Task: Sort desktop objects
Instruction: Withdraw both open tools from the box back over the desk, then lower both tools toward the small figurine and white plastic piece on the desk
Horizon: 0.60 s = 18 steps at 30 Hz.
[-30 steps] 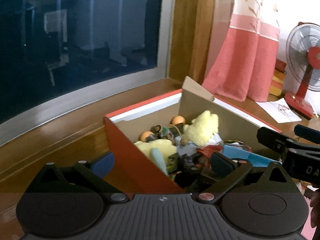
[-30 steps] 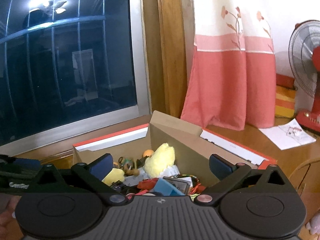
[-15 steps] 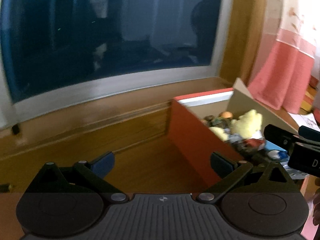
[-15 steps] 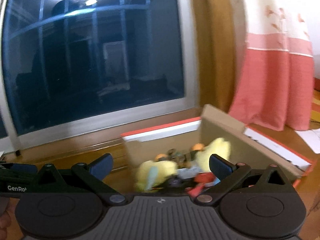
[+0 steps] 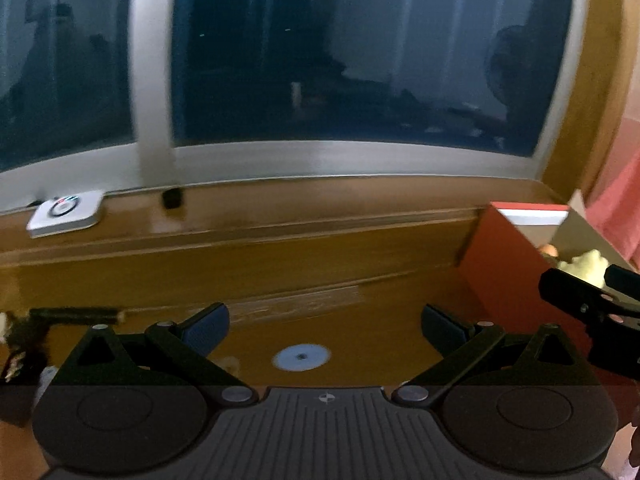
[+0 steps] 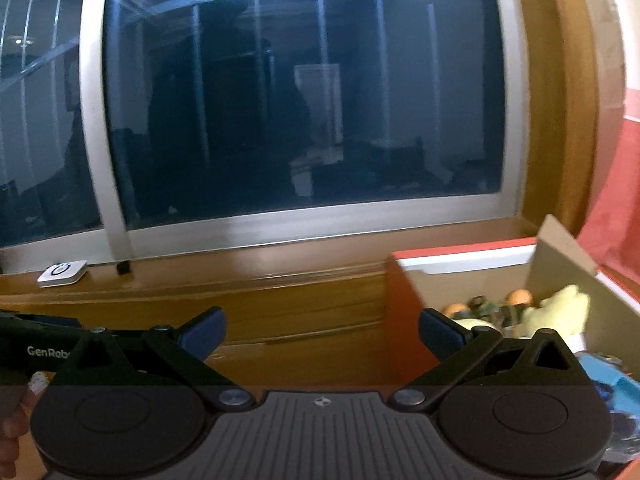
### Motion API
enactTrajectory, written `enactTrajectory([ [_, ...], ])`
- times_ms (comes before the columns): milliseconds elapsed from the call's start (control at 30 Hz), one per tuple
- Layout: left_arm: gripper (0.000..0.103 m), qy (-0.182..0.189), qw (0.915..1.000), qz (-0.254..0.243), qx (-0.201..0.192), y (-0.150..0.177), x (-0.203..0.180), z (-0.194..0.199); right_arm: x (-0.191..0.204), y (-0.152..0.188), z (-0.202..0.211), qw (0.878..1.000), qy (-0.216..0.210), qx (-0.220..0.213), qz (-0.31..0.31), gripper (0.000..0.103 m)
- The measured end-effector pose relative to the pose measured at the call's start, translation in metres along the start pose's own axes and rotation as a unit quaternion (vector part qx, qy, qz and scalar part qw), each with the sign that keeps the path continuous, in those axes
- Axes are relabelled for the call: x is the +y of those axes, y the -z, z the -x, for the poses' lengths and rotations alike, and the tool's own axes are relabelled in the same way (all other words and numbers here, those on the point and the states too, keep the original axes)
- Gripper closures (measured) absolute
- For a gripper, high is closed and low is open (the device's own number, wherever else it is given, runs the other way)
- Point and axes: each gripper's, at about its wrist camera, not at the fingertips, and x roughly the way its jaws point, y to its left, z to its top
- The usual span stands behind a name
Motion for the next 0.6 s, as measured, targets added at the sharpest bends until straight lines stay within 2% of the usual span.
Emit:
enactTrajectory([
  [300, 0.0, -0.048, 0.9977, 0.046, 0.014, 0.011, 0.064, 0.005, 0.051, 0.002, -0.024, 0.999, -0.046, 0.02, 0.018, 0.0],
  [600, 0.0, -0.097, 0.9912, 0.088, 0.021, 0.021, 0.13, 0.013, 0.114, 0.013, -0.051, 0.994, -0.095, 0.05, 0.036, 0.0],
])
